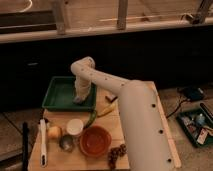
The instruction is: Wipe tray with sponge
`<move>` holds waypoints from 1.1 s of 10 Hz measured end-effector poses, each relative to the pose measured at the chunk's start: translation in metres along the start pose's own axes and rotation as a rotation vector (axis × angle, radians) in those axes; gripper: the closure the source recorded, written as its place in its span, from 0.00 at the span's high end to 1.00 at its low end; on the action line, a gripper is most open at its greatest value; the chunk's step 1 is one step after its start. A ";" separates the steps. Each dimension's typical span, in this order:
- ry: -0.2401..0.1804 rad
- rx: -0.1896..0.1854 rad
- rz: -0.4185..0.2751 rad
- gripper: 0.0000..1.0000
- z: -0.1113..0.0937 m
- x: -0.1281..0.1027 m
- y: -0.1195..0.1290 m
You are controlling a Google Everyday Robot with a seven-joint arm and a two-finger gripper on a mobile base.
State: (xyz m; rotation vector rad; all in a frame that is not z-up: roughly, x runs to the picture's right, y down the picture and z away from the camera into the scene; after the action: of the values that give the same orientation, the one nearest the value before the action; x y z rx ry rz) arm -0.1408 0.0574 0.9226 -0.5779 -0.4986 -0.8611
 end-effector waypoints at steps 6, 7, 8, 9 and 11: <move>-0.069 0.050 -0.121 0.00 0.000 -0.037 -0.018; -0.065 0.044 -0.128 0.00 -0.002 -0.041 -0.016; -0.055 0.037 -0.121 0.00 -0.004 -0.039 -0.010; -0.043 0.032 -0.108 0.00 -0.006 -0.035 -0.005; -0.013 0.020 -0.087 0.00 -0.010 -0.025 -0.001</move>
State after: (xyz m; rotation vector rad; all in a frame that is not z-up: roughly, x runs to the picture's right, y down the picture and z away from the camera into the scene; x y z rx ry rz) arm -0.1541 0.0646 0.9004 -0.5465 -0.5470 -0.9342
